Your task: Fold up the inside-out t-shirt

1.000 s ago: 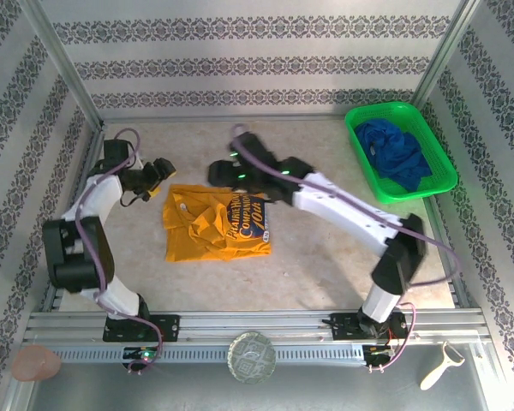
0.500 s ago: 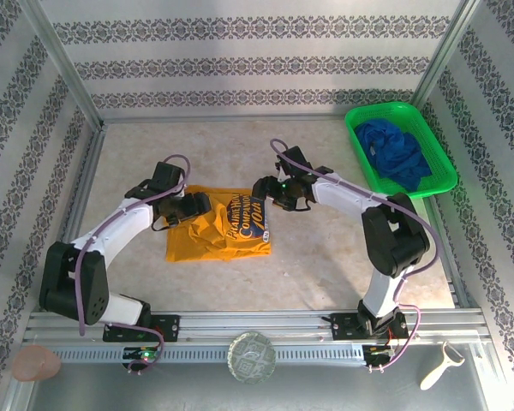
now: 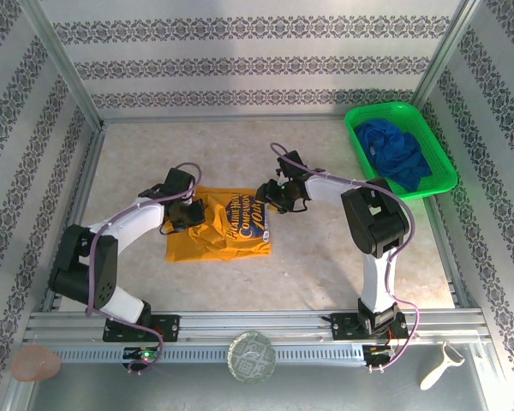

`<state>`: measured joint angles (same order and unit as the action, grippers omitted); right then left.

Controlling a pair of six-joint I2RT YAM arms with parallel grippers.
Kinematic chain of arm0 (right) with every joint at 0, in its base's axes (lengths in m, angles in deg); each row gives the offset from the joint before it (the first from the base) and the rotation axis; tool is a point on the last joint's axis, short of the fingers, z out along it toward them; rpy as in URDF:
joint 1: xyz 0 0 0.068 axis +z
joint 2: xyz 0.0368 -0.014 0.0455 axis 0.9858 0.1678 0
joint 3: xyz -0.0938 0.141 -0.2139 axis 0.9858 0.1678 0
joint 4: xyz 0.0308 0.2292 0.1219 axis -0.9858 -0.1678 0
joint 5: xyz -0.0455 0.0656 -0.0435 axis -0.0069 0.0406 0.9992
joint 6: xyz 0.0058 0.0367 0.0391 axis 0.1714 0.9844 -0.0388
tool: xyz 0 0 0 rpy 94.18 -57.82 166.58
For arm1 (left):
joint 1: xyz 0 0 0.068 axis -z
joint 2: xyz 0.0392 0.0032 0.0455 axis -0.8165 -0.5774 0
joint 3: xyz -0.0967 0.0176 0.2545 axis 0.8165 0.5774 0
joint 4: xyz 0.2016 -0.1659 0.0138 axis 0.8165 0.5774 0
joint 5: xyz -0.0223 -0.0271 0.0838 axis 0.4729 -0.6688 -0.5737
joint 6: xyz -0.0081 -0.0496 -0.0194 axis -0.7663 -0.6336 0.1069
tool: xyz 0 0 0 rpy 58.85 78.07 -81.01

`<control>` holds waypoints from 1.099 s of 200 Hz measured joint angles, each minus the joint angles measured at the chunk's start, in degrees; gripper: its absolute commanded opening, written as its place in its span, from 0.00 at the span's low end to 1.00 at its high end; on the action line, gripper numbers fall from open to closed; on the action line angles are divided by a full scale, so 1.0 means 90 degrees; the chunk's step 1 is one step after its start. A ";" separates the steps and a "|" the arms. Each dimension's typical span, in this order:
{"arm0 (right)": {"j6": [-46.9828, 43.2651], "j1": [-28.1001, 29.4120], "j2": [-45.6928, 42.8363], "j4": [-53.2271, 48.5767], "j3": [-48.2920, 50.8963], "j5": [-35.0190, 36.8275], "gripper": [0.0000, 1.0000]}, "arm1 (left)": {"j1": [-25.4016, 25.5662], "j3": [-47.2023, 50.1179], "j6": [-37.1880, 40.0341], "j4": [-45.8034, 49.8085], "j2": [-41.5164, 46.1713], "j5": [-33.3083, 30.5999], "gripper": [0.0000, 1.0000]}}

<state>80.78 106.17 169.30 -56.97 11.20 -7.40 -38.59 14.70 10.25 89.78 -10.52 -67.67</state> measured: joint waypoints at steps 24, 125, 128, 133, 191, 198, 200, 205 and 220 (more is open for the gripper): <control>0.0408 -0.0029 0.0085 0.0500 0.0131 -0.0080 0.00 | 0.0000 0.0682 -0.0471 -0.0024 0.1141 -0.0243 0.00; 0.0823 -0.0143 0.0083 0.1027 0.0464 -0.0415 0.00 | -0.0002 0.3016 -0.3453 0.0979 0.5576 -0.1821 0.49; 0.0823 -0.0143 0.0083 0.1027 0.0466 -0.0423 0.00 | -0.0002 0.3016 -0.3492 0.0996 0.5617 -0.1853 0.52; 0.0826 -0.0143 0.0083 0.1037 0.0476 -0.0427 0.00 | 0.0000 0.3011 -0.3543 0.1076 0.5741 -0.1923 0.54; 0.0828 -0.0231 -0.0012 0.1209 0.0675 -0.0138 0.00 | -0.0002 0.2293 -0.3458 0.1292 0.5586 -0.2120 0.61; 0.0828 -0.0231 -0.0049 0.1219 0.0716 -0.0097 0.00 | 0.0000 0.2268 -0.3451 0.1032 0.5338 -0.1936 0.61; 0.0828 -0.0233 -0.0063 0.1219 0.0731 -0.0087 0.00 | 0.0000 0.2268 -0.3451 0.0981 0.5282 -0.1897 0.61; 0.0828 -0.0236 -0.0095 0.1222 0.0767 -0.0056 0.00 | 0.0005 0.2266 -0.3453 0.0775 0.5037 -0.1749 0.61; 0.0828 -0.0250 -0.0214 0.1231 0.0899 0.0049 0.00 | 0.0124 0.2266 -0.3470 0.0155 0.4226 -0.1348 0.61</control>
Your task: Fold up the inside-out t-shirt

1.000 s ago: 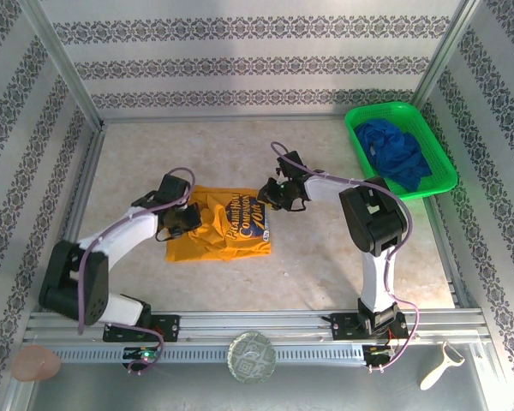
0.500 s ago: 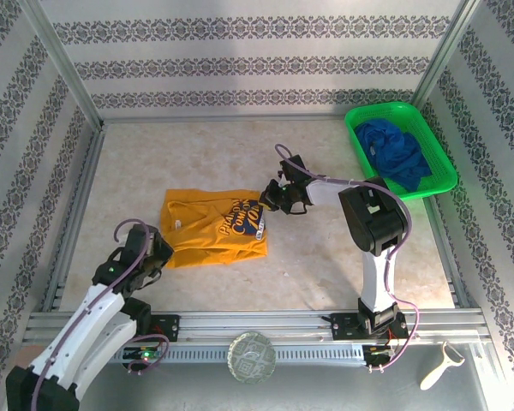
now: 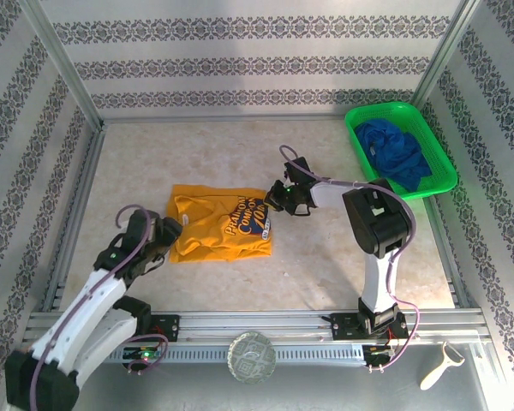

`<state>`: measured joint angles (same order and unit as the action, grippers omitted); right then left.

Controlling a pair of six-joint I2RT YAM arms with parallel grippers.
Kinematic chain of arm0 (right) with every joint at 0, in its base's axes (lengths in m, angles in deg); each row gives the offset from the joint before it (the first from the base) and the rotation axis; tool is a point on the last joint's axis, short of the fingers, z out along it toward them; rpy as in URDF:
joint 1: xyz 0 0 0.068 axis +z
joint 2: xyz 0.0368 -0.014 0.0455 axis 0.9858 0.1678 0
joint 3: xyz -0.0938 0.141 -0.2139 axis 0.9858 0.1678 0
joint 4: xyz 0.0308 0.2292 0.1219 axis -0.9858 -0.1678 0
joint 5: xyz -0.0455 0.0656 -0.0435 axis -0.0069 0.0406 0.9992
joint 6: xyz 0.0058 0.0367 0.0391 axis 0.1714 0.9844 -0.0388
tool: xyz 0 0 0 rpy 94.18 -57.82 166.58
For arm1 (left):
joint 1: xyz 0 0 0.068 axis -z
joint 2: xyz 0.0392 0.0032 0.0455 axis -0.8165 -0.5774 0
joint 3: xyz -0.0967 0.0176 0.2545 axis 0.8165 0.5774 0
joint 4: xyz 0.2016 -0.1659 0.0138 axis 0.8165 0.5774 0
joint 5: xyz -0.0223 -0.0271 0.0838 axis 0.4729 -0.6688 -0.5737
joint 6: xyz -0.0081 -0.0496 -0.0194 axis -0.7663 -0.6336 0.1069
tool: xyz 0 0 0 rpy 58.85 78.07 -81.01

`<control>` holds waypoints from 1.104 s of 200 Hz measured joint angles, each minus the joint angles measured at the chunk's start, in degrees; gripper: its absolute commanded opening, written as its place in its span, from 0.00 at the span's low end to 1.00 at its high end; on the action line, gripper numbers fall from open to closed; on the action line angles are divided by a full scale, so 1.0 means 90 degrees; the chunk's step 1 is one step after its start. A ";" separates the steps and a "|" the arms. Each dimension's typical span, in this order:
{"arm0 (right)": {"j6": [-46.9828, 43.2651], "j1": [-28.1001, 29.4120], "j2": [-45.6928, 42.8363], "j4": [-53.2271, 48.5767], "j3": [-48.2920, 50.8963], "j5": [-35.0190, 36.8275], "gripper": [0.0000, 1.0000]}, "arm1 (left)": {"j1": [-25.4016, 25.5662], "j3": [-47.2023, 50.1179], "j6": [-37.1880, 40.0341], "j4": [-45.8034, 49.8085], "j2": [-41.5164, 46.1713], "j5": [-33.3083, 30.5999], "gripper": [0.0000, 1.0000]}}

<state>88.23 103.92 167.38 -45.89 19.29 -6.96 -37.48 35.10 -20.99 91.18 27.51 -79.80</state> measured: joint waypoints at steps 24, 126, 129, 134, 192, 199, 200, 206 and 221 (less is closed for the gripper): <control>0.0000 -0.0070 -0.0347 -0.0073 0.0335 0.0270 0.00 | 0.0413 -0.0036 -0.0041 -0.0933 -0.1457 0.0542 0.61; 0.0908 0.0661 -0.3745 -0.0554 0.3616 0.2242 0.00 | 0.0364 -0.3393 0.1260 -0.2147 -0.6385 0.1702 0.61; 0.0969 0.0758 -0.3830 -0.0561 0.3696 0.2295 0.00 | 0.0357 -0.3628 0.1350 -0.2127 -0.6562 0.1778 0.61; 0.1115 0.0993 -0.4005 -0.0559 0.3840 0.2416 0.00 | 0.0330 -0.3968 0.1501 -0.2052 -0.6815 0.1863 0.61; 0.2135 0.3079 -0.5013 -0.1115 0.4092 0.3135 0.62 | 0.0209 -0.6654 0.3045 -0.0636 -0.8306 0.2363 0.69; 0.2057 0.3070 -0.5263 -0.1411 0.3990 0.3218 0.63 | 0.0163 -0.6727 0.3186 -0.0474 -0.8255 0.2363 0.72; 0.2025 0.3070 -0.5314 -0.1469 0.3968 0.3242 0.63 | 0.0158 -0.6730 0.3198 -0.0461 -0.8250 0.2361 0.72; 0.1916 0.2994 -0.5571 -0.1702 0.3864 0.3325 0.63 | 0.0109 -0.6734 0.3298 -0.0347 -0.8162 0.2358 0.73; 0.1450 0.2460 -0.6200 -0.2191 0.3470 0.3288 0.63 | -0.0046 -0.6722 0.3485 0.0036 -0.7837 0.2341 0.75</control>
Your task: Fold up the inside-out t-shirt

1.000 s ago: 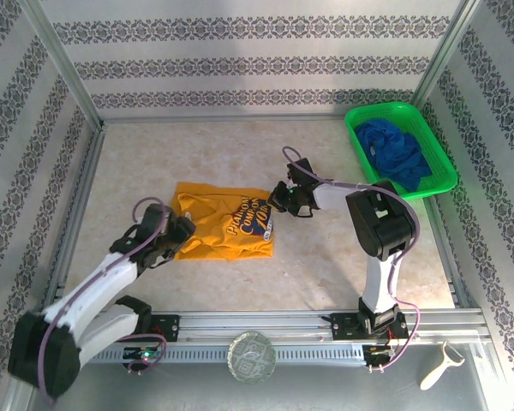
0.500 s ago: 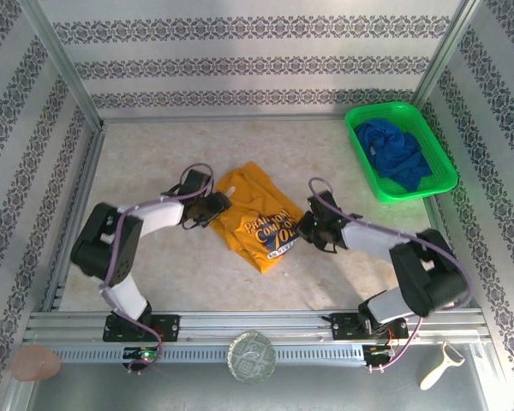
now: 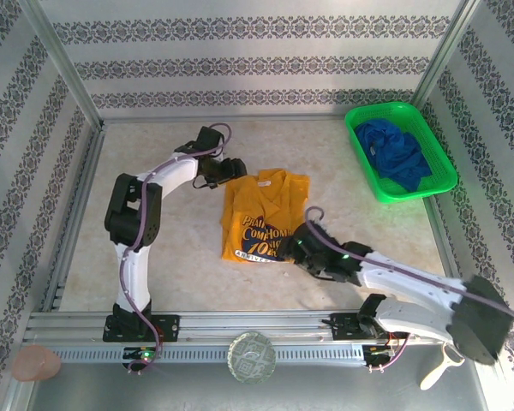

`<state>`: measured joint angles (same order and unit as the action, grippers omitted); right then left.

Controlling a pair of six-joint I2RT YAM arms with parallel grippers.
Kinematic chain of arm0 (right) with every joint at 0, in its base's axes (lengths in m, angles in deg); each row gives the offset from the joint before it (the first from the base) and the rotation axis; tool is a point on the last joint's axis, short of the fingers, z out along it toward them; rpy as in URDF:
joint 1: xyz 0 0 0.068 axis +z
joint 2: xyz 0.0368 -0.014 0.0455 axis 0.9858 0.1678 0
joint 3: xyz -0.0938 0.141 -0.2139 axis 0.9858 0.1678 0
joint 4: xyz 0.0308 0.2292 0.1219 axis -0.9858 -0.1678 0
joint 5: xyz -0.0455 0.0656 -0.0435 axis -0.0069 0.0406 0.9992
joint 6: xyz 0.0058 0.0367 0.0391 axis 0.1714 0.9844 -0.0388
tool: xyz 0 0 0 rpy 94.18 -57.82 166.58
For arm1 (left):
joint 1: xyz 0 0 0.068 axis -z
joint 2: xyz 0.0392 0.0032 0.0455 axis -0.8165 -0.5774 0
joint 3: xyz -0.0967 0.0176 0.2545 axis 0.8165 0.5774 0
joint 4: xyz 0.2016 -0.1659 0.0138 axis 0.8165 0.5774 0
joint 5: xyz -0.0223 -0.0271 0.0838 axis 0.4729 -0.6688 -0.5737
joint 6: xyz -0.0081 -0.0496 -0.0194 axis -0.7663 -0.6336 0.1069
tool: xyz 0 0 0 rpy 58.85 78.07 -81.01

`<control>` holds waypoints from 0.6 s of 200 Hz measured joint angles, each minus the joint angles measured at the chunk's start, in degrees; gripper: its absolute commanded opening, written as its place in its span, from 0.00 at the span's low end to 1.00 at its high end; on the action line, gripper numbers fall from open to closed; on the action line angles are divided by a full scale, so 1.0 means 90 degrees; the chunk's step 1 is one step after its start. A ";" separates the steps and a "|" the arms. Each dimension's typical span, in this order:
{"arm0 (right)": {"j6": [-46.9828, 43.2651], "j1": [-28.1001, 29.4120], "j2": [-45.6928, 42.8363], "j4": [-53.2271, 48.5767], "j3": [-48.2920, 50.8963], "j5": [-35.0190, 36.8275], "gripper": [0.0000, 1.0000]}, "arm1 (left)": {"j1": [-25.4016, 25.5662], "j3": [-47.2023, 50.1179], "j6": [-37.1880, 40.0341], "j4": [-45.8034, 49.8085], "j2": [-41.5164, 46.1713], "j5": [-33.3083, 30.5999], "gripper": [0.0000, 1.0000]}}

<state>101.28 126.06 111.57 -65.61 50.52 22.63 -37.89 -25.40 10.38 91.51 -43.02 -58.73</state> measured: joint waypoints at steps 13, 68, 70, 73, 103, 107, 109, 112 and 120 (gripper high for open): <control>-0.0566 -0.0867 -0.0243 -0.0231 -0.0444 -0.0151 0.64 | -0.0124 -0.0007 0.0172 0.0291 0.0359 -0.0044 0.74; -0.2992 -0.2892 0.2392 -0.0748 -0.3317 -0.1309 0.66 | -0.0027 -0.1404 0.0940 0.1496 0.0362 -0.0274 0.70; -0.3058 -0.2888 0.2550 -0.0763 -0.3434 -0.1331 0.67 | -0.0002 -0.1479 0.0967 0.1540 0.0299 -0.0299 0.70; -0.3167 -0.2888 0.2798 -0.0809 -0.3636 -0.1404 0.66 | 0.0032 -0.1620 0.1008 0.1630 0.0194 -0.0316 0.70; -0.3808 -0.2790 0.4537 -0.1066 -0.4935 -0.1520 0.66 | 0.0367 -0.2659 0.1319 0.2283 -0.0865 -0.0590 0.70; -0.3849 -0.2769 0.4694 -0.1117 -0.5061 -0.1515 0.66 | 0.0415 -0.2815 0.1353 0.2407 -0.1025 -0.0639 0.70; -0.3881 -0.2766 0.4784 -0.1137 -0.5127 -0.1506 0.67 | 0.0430 -0.2861 0.1365 0.2433 -0.1076 -0.0665 0.70; -0.3922 -0.2754 0.4906 -0.1168 -0.5212 -0.1508 0.66 | 0.0469 -0.2987 0.1399 0.2538 -0.1207 -0.0704 0.70; -0.4000 -0.2715 0.5209 -0.1256 -0.5440 -0.1498 0.65 | 0.0544 -0.3266 0.1455 0.2732 -0.1486 -0.0809 0.70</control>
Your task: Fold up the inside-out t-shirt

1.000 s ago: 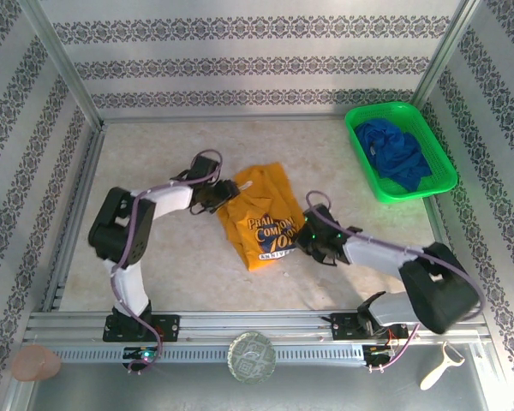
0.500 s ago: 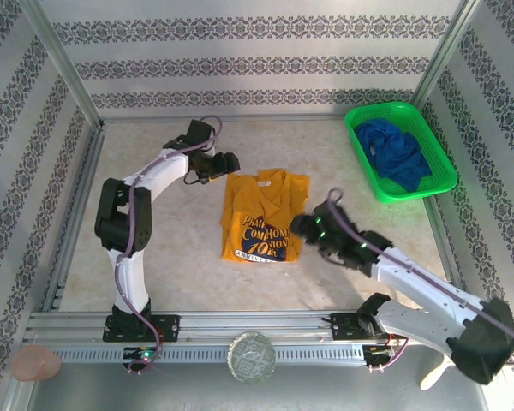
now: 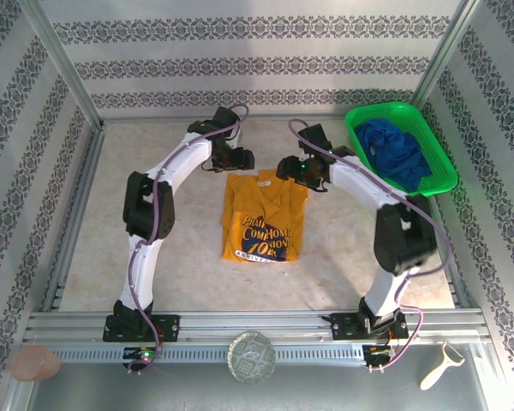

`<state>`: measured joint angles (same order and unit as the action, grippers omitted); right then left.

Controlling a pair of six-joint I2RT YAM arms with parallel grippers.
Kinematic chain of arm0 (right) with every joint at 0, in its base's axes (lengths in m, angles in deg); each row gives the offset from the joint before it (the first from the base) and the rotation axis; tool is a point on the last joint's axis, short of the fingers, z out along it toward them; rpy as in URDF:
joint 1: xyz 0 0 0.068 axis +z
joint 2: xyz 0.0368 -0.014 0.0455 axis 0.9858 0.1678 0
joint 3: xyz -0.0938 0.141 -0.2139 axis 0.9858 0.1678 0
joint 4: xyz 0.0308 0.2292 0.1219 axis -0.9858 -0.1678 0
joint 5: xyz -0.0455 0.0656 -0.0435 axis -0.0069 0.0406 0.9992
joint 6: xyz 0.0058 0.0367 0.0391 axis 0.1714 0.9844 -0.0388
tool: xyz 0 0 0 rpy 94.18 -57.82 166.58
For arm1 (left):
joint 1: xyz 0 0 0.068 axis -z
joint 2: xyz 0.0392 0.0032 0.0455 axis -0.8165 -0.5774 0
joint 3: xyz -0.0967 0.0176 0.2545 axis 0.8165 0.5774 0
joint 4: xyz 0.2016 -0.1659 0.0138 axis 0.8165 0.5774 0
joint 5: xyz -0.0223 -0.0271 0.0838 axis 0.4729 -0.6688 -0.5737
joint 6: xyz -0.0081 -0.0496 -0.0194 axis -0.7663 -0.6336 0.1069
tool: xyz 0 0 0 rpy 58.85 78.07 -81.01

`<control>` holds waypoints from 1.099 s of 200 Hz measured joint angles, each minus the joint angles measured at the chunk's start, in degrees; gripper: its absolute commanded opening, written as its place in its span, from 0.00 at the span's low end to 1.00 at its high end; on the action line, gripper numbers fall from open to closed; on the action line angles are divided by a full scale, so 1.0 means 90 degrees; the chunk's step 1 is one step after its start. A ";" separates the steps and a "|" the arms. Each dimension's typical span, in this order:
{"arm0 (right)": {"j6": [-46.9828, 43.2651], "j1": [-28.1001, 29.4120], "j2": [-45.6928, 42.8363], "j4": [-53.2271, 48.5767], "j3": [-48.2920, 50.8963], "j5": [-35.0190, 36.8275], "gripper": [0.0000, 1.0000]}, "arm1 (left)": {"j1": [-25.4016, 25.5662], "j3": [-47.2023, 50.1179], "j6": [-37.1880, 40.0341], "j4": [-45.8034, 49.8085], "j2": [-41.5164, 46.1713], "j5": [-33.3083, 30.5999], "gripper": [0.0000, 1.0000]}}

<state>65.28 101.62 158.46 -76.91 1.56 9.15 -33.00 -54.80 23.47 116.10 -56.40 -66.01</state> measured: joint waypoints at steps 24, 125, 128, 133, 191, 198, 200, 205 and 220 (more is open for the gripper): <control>-0.0168 0.0029 0.0661 -0.0223 -0.0495 0.0024 0.62 | 0.0165 -0.0801 0.0131 0.0537 -0.0704 -0.0250 0.70; -0.0457 -0.0231 0.1365 -0.0537 -0.0886 0.0095 0.00 | 0.0211 -0.1695 0.0432 0.1185 -0.1338 -0.0593 0.00; -0.0442 -0.0243 0.1355 -0.0534 -0.0886 0.0095 0.00 | 0.0211 -0.1695 0.0440 0.1185 -0.1338 -0.0600 0.00; -0.0437 -0.0267 0.1345 -0.0534 -0.0884 0.0092 0.00 | 0.0209 -0.1695 0.0442 0.1185 -0.1338 -0.0631 0.00; -0.0437 -0.0508 0.0483 -0.0522 -0.0617 -0.0056 0.00 | 0.0153 -0.0408 0.0291 0.0663 -0.0629 -0.1178 0.00; -0.0437 -0.0527 0.0381 -0.0505 -0.0617 -0.0107 0.00 | 0.0114 -0.0114 0.0228 0.0520 -0.0403 -0.1214 0.00; -0.0432 -0.0542 0.0355 -0.0498 -0.0617 -0.0121 0.00 | 0.0104 -0.0061 0.0209 0.0491 -0.0355 -0.1222 0.00; -0.0427 -0.0563 0.0299 -0.0486 -0.0617 -0.0158 0.00 | 0.0066 0.0119 0.0153 0.0393 -0.0202 -0.1246 0.00; -0.0408 -0.0607 0.0214 -0.0430 -0.0617 -0.0265 0.00 | -0.0109 0.0585 -0.0017 0.0036 0.0272 -0.1241 0.00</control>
<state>61.61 96.16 160.38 -80.78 -3.99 6.77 -33.98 -49.53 23.32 116.42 -53.95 -77.18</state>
